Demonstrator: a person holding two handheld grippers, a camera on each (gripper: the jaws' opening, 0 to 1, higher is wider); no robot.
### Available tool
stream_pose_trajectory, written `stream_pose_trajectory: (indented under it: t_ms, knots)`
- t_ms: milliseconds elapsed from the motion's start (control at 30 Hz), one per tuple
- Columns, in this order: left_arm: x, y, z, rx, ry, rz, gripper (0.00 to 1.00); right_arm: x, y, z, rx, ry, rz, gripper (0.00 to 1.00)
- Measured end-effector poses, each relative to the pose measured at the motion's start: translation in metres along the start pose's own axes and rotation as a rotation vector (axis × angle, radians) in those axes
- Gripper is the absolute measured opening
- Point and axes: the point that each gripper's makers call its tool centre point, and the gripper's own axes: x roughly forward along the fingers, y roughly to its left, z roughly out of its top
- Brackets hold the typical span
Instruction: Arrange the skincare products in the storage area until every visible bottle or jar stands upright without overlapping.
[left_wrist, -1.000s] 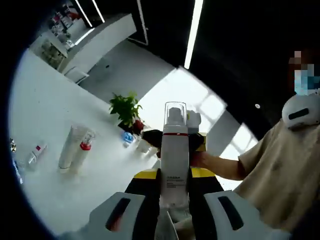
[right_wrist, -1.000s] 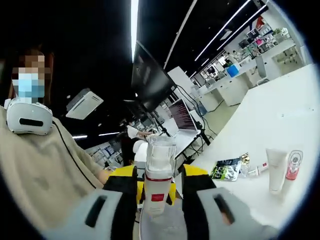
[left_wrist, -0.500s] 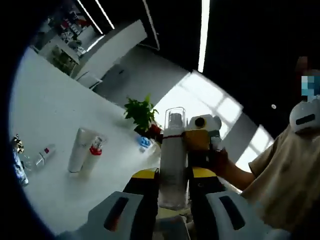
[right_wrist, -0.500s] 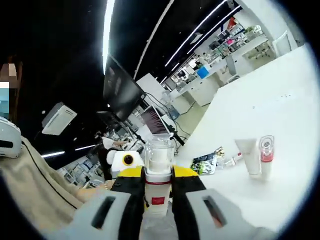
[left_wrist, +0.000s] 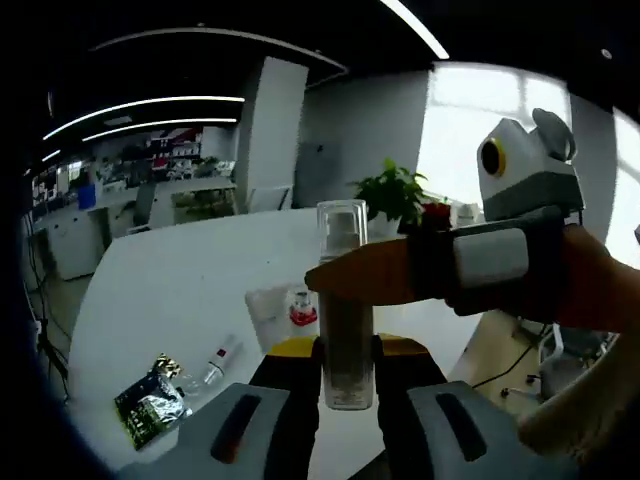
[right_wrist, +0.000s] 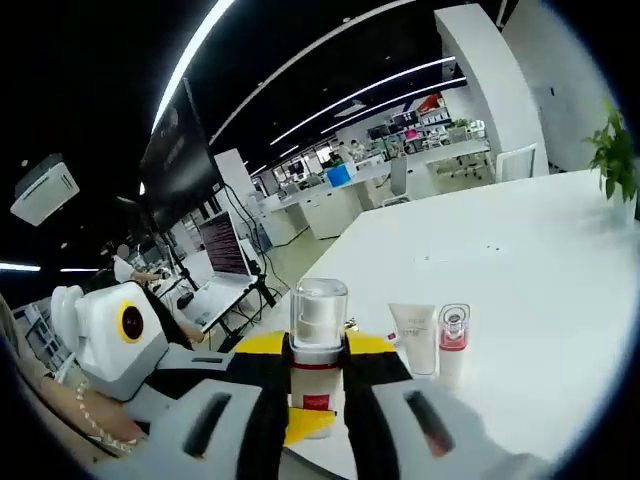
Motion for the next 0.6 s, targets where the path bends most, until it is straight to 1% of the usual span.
stream_pose_trajectory:
  t_ms: [33,167,233,300,333,367,400,433,467,500,533,567,600]
  knots:
    - [0.000,-0.002,0.000,-0.005,-0.001,0.002,0.17,-0.002,-0.002,0.000,0.004,-0.008,-0.012,0.19]
    - [0.003,-0.001,0.002,-0.007,-0.024,0.053,0.17,-0.007,-0.003,0.003,-0.001,-0.050,-0.040,0.19]
    - [0.004,0.000,0.003,-0.027,-0.029,0.058,0.17,-0.009,-0.003,0.006,-0.012,-0.074,-0.049,0.19]
    - [0.005,-0.003,0.003,-0.041,-0.035,0.035,0.16,-0.012,-0.002,0.007,-0.034,-0.084,-0.048,0.20]
    - [0.005,-0.004,0.002,-0.056,-0.030,0.015,0.16,-0.013,-0.001,0.007,-0.068,-0.079,-0.026,0.20]
    - [0.006,-0.007,0.000,-0.095,-0.028,-0.031,0.16,-0.014,0.002,0.008,-0.094,-0.089,0.002,0.20]
    - [0.006,-0.011,0.001,-0.125,-0.035,-0.067,0.15,-0.015,0.002,0.008,-0.090,-0.095,0.017,0.20]
    - [0.005,-0.011,-0.002,-0.134,-0.015,-0.099,0.15,-0.017,0.005,0.004,-0.084,-0.069,0.075,0.20]
    - [0.004,-0.015,-0.002,-0.126,-0.017,-0.141,0.15,-0.019,0.003,0.004,-0.076,-0.067,0.087,0.20]
    - [0.003,-0.016,0.000,-0.144,-0.025,-0.178,0.15,-0.021,0.005,0.005,-0.072,-0.073,0.141,0.20]
    - [0.002,-0.017,-0.002,-0.129,-0.013,-0.201,0.15,-0.023,0.006,0.003,-0.063,-0.059,0.179,0.21]
    - [-0.001,-0.021,-0.001,-0.112,-0.013,-0.256,0.15,-0.026,0.005,0.004,-0.076,-0.058,0.199,0.21]
    - [-0.002,-0.022,0.000,-0.111,-0.018,-0.264,0.15,-0.028,0.010,0.004,-0.095,-0.060,0.246,0.22]
